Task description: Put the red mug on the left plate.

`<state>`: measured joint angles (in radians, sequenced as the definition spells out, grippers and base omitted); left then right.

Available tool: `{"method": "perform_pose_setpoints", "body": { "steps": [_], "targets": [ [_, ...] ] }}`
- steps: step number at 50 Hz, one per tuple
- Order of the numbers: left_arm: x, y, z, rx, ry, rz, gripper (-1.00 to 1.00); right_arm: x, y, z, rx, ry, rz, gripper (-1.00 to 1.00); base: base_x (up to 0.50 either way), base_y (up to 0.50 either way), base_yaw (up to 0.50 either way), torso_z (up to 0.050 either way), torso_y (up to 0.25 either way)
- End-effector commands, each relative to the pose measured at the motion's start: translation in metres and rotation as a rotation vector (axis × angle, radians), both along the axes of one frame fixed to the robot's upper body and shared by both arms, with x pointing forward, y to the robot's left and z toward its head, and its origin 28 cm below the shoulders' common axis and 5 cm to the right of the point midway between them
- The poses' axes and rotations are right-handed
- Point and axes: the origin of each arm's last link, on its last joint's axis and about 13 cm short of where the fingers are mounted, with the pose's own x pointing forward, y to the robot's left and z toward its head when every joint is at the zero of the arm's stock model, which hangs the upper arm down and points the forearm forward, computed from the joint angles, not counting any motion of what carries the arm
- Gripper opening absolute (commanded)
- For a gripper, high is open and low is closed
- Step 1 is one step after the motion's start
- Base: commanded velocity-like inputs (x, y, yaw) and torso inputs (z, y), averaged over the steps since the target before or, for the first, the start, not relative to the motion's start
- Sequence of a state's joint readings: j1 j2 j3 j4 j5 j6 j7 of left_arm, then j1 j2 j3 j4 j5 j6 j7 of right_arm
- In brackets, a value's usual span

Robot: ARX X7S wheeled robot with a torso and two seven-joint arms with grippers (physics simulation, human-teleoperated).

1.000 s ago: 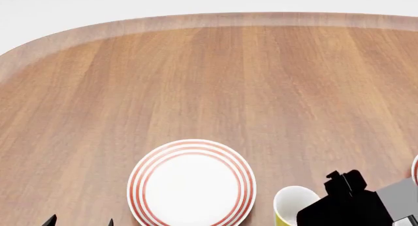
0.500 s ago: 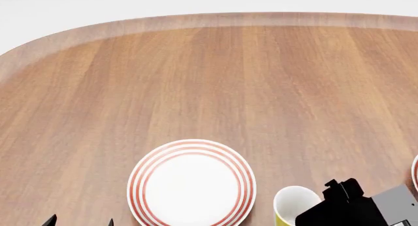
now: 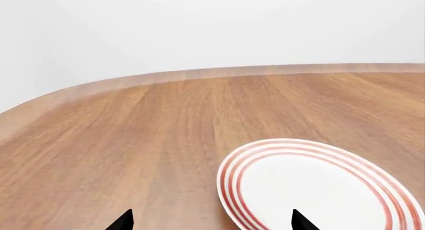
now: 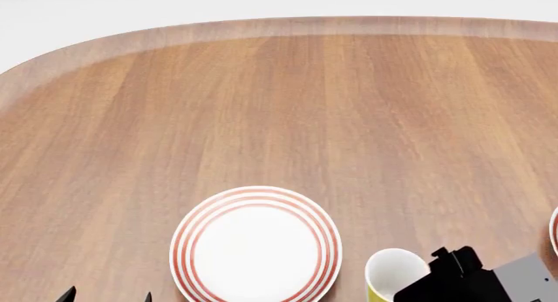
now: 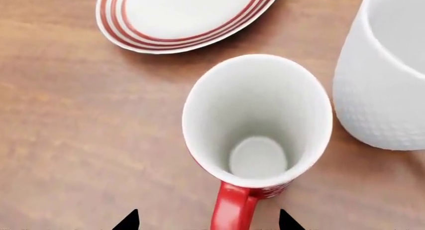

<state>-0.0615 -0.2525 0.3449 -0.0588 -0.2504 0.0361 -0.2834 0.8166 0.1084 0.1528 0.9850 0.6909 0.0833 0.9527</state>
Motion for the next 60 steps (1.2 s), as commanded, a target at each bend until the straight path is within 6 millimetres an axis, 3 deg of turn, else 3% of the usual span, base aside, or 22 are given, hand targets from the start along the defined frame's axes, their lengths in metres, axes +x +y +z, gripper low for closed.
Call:
{"method": "perform_pose_setpoints", "body": {
  "steps": [1, 10, 11, 29, 38, 47, 60],
  "targets": [
    [0.0, 0.0, 0.0, 0.0, 0.0, 0.0, 1.0, 0.0, 0.002, -0.003, 0.01, 0.012, 0.008, 1.0, 0.0, 0.0, 0.0, 0.0, 0.0],
    [-0.001, 0.0, 0.0, 0.0, 0.0, 0.0, 1.0, 0.0, 0.001, -0.003, 0.016, 0.011, 0.006, 1.0, 0.0, 0.0, 0.0, 0.0, 0.0],
    [-0.001, 0.0, 0.0, 0.0, -0.001, 0.001, 1.0, 0.0, 0.001, -0.003, 0.016, 0.011, 0.006, -1.0, 0.0, 0.0, 0.0, 0.0, 0.0],
    [0.0, 0.0, 0.0, -0.001, -0.001, -0.001, 1.0, -0.005, 0.003, 0.011, -0.005, -0.026, 0.016, -1.0, 0.0, 0.0, 0.0, 0.0, 0.0],
    [0.0, 0.0, 0.0, 0.0, -0.002, -0.002, 1.0, -0.012, 0.007, 0.03, -0.032, -0.091, 0.058, -1.0, 0.0, 0.0, 0.0, 0.0, 0.0],
    [0.0, 0.0, 0.0, -0.001, -0.001, -0.001, 1.0, -0.026, 0.016, 0.062, -0.021, -0.184, 0.115, -1.0, 0.0, 0.0, 0.0, 0.0, 0.0],
    [-0.001, 0.0, 0.0, 0.0, -0.002, -0.001, 1.0, -0.046, 0.033, 0.091, -0.006, -0.279, 0.279, -1.0, 0.0, 0.0, 0.0, 0.0, 0.001]
  ]
}}
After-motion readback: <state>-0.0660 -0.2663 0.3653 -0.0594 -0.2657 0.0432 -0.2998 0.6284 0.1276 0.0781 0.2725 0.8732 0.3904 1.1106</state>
